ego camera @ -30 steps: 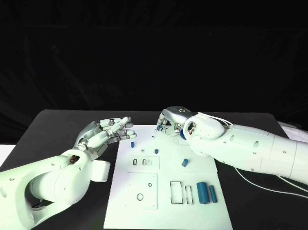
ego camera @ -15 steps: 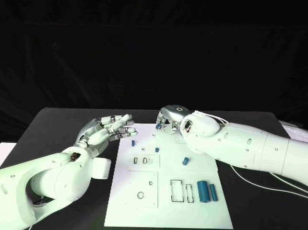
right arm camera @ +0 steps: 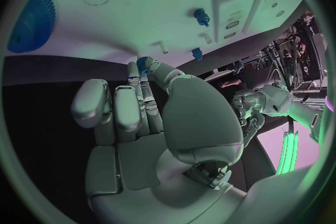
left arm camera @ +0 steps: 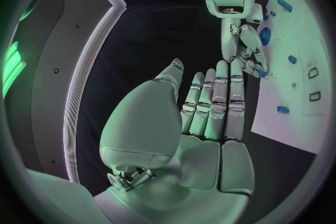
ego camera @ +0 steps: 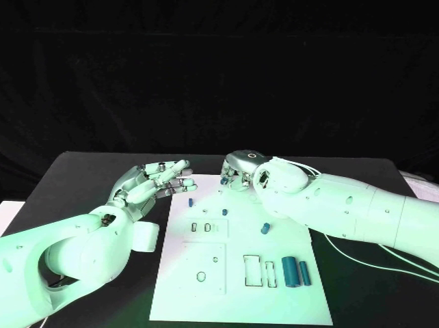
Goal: Assemble the parts on the task board
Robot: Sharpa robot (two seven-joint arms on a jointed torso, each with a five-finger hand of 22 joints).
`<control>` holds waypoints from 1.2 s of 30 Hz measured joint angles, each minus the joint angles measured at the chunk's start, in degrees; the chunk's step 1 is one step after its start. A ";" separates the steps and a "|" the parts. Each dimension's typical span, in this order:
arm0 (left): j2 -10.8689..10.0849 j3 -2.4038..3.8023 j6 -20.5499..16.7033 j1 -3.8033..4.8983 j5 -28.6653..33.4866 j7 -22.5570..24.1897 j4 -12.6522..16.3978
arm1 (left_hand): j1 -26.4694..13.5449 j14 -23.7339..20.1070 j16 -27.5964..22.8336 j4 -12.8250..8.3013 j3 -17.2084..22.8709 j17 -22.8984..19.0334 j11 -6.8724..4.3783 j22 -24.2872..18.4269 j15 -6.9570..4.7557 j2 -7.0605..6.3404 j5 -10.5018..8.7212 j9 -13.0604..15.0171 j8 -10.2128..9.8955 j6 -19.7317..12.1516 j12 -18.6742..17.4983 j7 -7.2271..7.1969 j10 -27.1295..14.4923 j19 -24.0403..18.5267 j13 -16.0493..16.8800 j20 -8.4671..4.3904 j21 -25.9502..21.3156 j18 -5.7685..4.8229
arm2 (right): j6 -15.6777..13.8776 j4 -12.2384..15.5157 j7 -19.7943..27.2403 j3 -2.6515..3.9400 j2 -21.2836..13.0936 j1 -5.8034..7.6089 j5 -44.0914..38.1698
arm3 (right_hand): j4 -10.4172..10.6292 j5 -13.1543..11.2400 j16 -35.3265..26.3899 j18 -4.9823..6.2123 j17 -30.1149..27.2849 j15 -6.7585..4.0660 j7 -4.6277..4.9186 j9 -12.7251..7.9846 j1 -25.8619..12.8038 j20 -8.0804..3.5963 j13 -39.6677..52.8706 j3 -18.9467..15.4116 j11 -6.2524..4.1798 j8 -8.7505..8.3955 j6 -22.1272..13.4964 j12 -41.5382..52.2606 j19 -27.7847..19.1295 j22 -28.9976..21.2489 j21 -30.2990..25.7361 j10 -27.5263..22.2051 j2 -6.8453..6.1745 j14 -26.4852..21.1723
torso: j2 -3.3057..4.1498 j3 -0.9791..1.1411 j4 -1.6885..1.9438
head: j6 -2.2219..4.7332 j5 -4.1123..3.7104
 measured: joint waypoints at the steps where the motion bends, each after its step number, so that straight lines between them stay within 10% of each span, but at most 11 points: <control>1: 0.00 0.00 0.00 0.02 0.00 0.00 0.00 | 0.00 0.00 0.00 0.00 0.00 0.00 0.00 0.00 0.00 0.00 0.00 0.00 0.00 0.00 0.00 0.00 0.00 0.00 0.00 0.00 0.00 0.00 | 0.02 -0.07 -0.11 0.00 0.15 0.00 -0.03 | 0.10 0.00 0.00 0.00 0.00 0.00 0.01 0.00 0.00 0.00 0.00 -0.09 0.00 -0.01 -0.01 0.00 0.00 0.00 0.00 0.00 0.00 0.00 | 0.01 0.00 0.01 | -0.01 0.00; 25: 0.04 0.00 0.00 0.26 0.03 -0.04 0.06 | 0.00 0.00 0.00 0.00 0.00 0.05 0.00 0.01 0.00 0.00 0.00 0.00 0.00 0.00 -0.23 0.00 0.00 0.00 0.00 0.00 -0.23 0.00 | 0.81 -0.84 -3.65 -0.11 1.48 -0.11 -1.03 | 0.97 -0.59 -1.11 0.00 -2.80 0.34 0.78 -0.05 -0.94 1.03 -0.14 -0.34 1.05 -0.24 -1.23 -0.21 -1.47 -2.01 -0.68 -2.50 -0.94 0.08 | 0.07 -0.07 0.03 | -0.27 -0.10; 36: 0.01 0.00 0.00 0.29 0.04 -0.11 0.03 | 0.23 0.00 0.01 0.00 0.00 0.11 0.00 -0.05 0.00 0.23 0.00 0.00 0.00 0.00 -0.23 0.00 0.00 0.00 0.00 0.00 -0.23 0.00 | 1.03 0.83 -3.85 -0.22 0.40 -0.23 -1.00 | 1.74 0.09 -5.43 0.90 -9.31 2.19 2.13 -1.59 -0.66 2.76 -0.26 -6.70 3.37 -0.39 -13.46 -0.20 -5.65 -10.51 -5.86 -16.09 -4.13 -0.09 | 0.10 -0.04 -0.02 | -0.25 0.05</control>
